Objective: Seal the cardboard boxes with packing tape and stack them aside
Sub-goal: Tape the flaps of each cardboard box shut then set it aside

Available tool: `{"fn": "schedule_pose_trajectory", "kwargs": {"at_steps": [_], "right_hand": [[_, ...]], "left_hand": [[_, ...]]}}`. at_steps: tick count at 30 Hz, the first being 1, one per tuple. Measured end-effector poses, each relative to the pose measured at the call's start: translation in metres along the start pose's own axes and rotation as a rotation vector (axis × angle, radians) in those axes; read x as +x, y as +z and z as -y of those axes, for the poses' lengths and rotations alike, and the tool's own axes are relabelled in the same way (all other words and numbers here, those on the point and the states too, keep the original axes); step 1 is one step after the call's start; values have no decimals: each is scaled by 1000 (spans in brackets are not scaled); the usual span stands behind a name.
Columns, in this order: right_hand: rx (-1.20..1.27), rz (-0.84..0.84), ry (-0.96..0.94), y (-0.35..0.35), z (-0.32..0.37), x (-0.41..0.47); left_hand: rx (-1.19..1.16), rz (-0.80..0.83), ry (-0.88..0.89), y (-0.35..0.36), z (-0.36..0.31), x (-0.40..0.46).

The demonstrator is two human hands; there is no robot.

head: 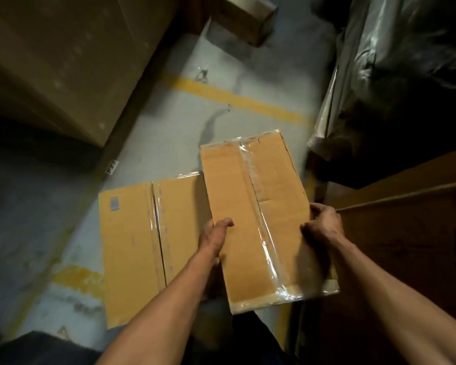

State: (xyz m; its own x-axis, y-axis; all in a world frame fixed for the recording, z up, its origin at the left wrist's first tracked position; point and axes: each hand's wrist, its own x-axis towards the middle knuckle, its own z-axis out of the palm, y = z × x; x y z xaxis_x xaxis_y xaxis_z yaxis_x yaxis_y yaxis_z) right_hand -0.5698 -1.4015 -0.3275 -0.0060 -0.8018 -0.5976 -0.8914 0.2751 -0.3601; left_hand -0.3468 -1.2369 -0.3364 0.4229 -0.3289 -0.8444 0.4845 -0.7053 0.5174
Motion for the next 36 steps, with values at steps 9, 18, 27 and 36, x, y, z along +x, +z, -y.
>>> {"fn": "schedule_pose_trajectory", "kwargs": {"at_steps": [9, 18, 27, 36], "right_hand": [[-29, 97, -25, 83, -10, 91], [-251, 360, -52, 139, -28, 155], [-309, 298, -188, 135, -20, 97], [-342, 629, -468, 138, 27, -80]], "left_hand": [[130, -125, -26, 15, 14, 92], [206, -18, -205, 47, 31, 137], [172, -58, -174, 5, 46, 79], [196, -145, -53, -141, 94, -64]]}}
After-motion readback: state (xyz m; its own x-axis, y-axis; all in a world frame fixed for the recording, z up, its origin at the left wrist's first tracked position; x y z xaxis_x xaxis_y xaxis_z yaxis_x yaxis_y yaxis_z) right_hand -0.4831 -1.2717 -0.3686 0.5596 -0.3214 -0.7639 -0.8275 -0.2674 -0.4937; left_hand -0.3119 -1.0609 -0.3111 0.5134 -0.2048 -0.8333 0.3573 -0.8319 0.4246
